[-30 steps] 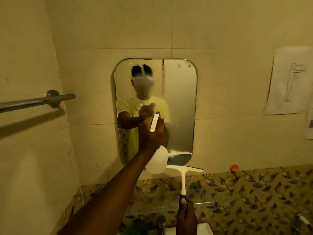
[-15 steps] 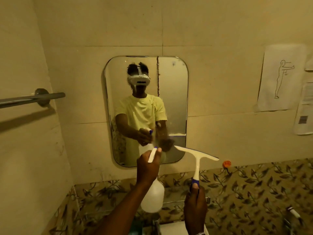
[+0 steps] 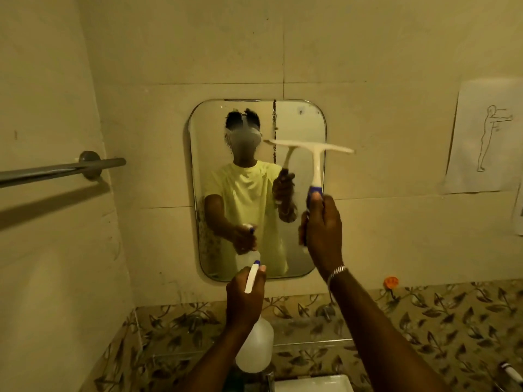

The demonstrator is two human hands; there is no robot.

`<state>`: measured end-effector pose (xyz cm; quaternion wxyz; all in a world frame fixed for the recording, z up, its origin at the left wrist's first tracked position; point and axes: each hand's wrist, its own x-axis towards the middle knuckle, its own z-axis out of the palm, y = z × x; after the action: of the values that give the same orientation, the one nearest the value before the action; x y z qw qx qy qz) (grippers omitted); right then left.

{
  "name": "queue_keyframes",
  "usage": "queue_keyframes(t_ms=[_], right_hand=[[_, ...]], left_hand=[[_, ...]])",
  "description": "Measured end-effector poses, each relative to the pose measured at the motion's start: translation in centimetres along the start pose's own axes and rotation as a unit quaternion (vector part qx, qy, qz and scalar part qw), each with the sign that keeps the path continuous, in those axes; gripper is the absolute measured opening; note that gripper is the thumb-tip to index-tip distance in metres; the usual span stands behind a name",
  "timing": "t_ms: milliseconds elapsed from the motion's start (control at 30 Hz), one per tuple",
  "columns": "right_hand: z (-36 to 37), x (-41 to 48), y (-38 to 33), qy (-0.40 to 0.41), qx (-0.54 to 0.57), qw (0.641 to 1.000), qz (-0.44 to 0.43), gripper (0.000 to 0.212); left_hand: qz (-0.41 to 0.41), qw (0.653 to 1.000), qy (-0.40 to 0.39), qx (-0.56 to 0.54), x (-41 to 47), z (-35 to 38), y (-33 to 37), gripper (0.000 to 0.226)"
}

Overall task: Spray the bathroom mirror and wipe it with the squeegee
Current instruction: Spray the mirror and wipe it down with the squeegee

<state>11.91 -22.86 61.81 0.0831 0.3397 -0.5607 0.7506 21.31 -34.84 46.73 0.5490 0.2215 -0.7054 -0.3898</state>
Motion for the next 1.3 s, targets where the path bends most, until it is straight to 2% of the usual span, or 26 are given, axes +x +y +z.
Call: queue_keyframes(t_ms=[100, 233, 400, 567, 700, 767, 867, 1000, 1133, 1200, 1300], right_hand=[[2.5, 4.9, -3.7, -0.02, -0.01, 0.999, -0.034, 0.033], [5.6, 8.9, -6.5, -0.014, -0.076, 0.994, -0.08, 0.031], [7.4, 9.3, -6.6, -0.029, -0.074, 0.996, -0.048, 0.041], [6.8, 5.9, -3.0, -0.011, -0.116, 0.993, -0.031, 0.042], [5.4, 0.0, 2.8, -0.014, -0.113, 0.993, -0.03, 0.033], [4.7, -3.8, 5.8, -0.016, -0.098, 0.995, 0.003, 0.03], [3.4, -9.3, 10.4, -0.02, -0.09, 0.994, 0.063, 0.034], [1.8, -14.4, 15.5, -0.033, -0.128, 0.98, 0.15, 0.039], [0.3, -18.0, 19.0, -0.039, -0.178, 0.954, 0.237, 0.029], [-0.6, -19.1, 19.9, -0.036, -0.185, 0.948, 0.258, 0.032], [-1.6, -18.9, 19.2, -0.014, -0.176, 0.953, 0.248, 0.036]], left_hand=[[0.02, 1.0, 0.008, 0.008, 0.4, -0.5, 0.2, 0.023], [0.004, 1.0, 0.017, 0.002, 0.2, -0.9, 0.0, 0.024], [0.001, 1.0, 0.015, -0.007, 0.0, -1.0, -0.9, 0.038], [-0.004, 1.0, 0.023, -0.001, 0.9, -1.3, -1.6, 0.035], [0.023, 0.999, 0.02, 0.018, 1.3, -1.6, -2.3, 0.04], [0.019, 0.999, 0.029, 0.023, 1.5, -1.8, -2.4, 0.037], [0.013, 0.999, 0.034, 0.025, 1.4, -2.4, -2.2, 0.02], [0.017, 0.999, 0.029, 0.033, 0.8, -3.3, -2.8, 0.028], [0.012, 0.999, 0.023, 0.043, 0.1, -4.1, -3.4, 0.025], [0.007, 0.999, 0.018, 0.051, -0.4, -4.2, -3.7, 0.022], [-0.003, 0.998, 0.016, 0.059, -0.9, -4.5, -3.8, 0.02]])
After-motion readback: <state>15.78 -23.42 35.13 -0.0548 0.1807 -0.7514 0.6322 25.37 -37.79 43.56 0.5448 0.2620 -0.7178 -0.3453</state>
